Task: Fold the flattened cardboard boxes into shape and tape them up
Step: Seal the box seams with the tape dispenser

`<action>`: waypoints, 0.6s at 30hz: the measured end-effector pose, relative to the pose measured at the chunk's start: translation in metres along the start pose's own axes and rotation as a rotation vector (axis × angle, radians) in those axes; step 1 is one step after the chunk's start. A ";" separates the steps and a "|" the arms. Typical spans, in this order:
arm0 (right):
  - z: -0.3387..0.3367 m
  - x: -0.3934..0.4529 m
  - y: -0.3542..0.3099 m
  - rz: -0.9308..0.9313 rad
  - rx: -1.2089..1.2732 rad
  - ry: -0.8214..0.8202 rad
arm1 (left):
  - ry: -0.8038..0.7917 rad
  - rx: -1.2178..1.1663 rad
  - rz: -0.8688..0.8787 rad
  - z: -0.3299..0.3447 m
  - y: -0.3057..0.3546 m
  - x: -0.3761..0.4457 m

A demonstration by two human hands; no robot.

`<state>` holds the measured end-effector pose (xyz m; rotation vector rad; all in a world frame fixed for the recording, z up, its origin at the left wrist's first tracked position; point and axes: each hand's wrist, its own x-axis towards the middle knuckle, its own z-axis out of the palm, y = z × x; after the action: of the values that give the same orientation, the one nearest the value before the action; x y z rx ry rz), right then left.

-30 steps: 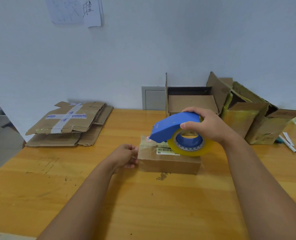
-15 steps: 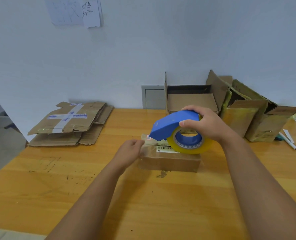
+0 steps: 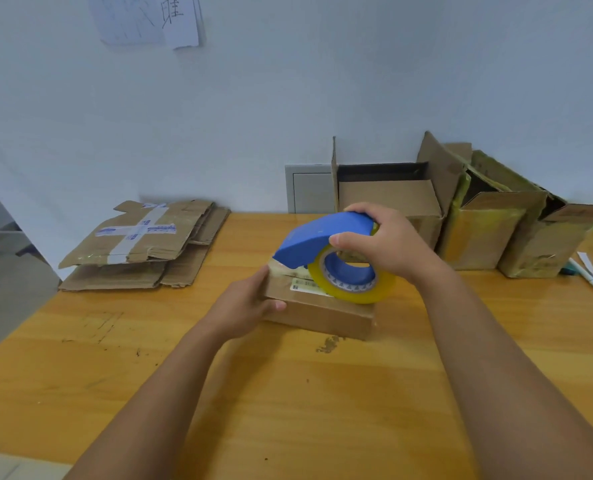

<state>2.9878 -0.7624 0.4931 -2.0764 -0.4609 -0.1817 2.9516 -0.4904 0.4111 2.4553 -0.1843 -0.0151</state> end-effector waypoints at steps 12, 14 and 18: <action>0.004 0.003 0.004 0.020 -0.057 -0.073 | 0.040 0.099 0.103 0.001 0.007 0.008; 0.006 0.002 0.004 0.020 -0.025 -0.081 | 0.123 0.117 0.160 0.011 0.006 0.009; 0.007 0.005 0.002 0.029 -0.017 -0.086 | 0.215 0.204 0.205 0.016 0.003 0.012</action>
<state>2.9932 -0.7562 0.4893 -2.1130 -0.4821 -0.0792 2.9619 -0.5044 0.4006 2.6056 -0.3562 0.3724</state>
